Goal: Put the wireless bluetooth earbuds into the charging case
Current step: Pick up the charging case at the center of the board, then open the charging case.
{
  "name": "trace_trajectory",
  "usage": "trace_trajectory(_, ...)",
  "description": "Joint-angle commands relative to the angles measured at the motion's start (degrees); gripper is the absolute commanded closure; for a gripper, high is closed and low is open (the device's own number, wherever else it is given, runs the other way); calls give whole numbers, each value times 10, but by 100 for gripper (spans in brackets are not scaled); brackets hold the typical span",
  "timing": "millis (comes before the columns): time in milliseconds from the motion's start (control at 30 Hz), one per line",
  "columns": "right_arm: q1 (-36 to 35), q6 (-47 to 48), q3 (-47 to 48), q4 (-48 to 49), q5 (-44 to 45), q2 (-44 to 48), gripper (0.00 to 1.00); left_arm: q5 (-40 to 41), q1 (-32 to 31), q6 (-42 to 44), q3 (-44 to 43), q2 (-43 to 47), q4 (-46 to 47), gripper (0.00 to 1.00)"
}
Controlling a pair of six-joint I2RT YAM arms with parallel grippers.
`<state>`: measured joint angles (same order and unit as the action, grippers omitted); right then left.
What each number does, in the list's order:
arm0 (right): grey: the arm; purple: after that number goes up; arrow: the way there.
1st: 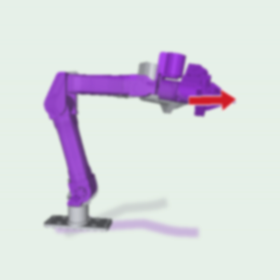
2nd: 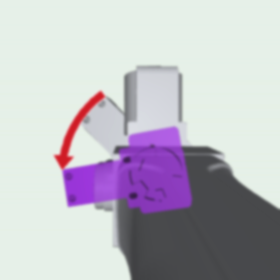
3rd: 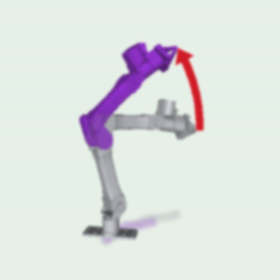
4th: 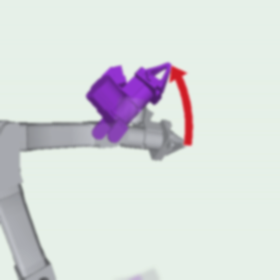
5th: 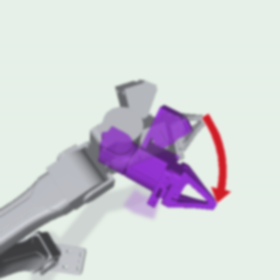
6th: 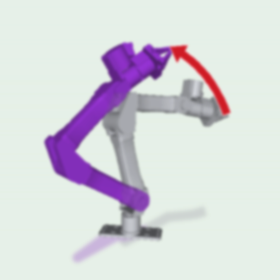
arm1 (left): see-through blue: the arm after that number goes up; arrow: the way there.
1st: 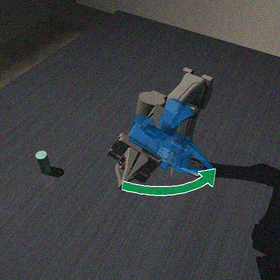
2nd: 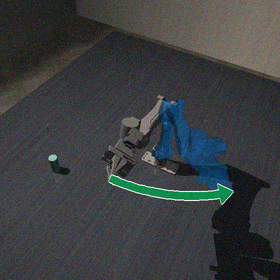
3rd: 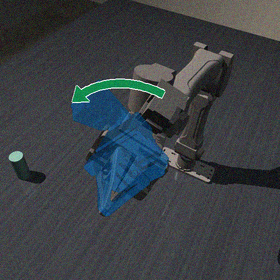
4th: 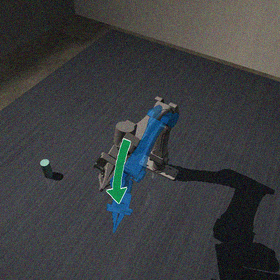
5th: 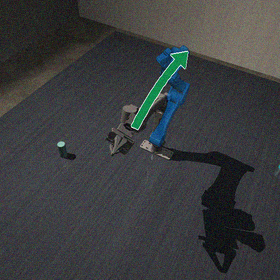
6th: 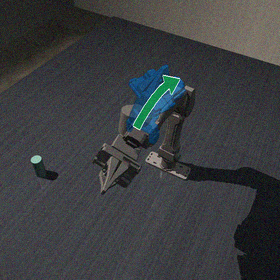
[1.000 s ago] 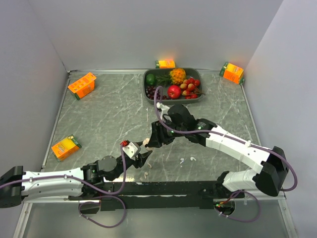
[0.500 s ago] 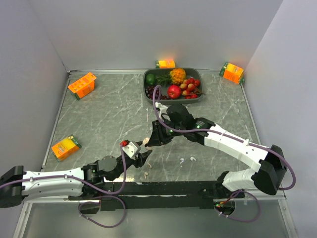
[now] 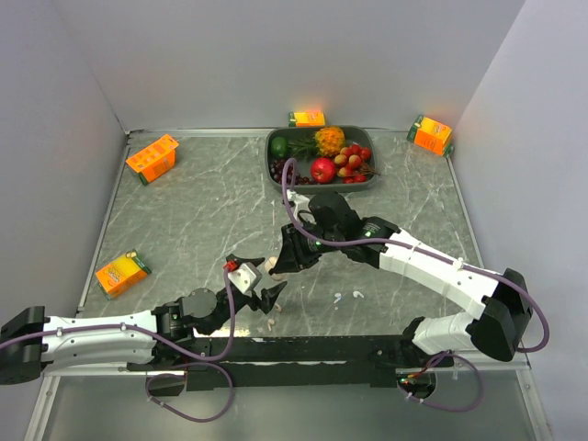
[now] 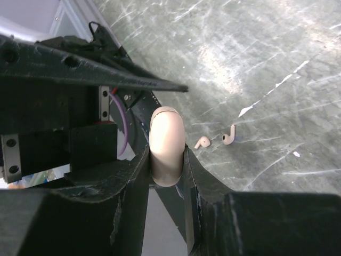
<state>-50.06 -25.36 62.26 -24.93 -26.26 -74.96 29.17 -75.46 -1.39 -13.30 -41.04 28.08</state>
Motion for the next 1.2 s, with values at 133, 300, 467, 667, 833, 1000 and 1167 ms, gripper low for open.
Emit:
trace_trajectory(133,-10,27,38,-20,-30,3,100,-31,-3,8,-11,3,36,17)
trace_trajectory(300,-14,29,37,-21,-33,2,100,-35,-4,8,-9,-4,50,22)
trace_trajectory(467,-19,26,34,-21,-32,2,100,-45,-3,25,-8,-17,59,48)
trace_trajectory(667,-20,26,30,-17,-28,17,100,-44,-3,17,-1,-15,58,80)
trace_trajectory(833,-20,17,29,-14,-2,37,46,-38,-3,19,1,-5,55,99)
trace_trajectory(1000,-19,9,35,-21,34,47,29,-43,-2,20,0,4,45,99)
trace_trajectory(1167,-19,11,41,-29,52,33,29,-53,-4,21,-2,10,37,99)
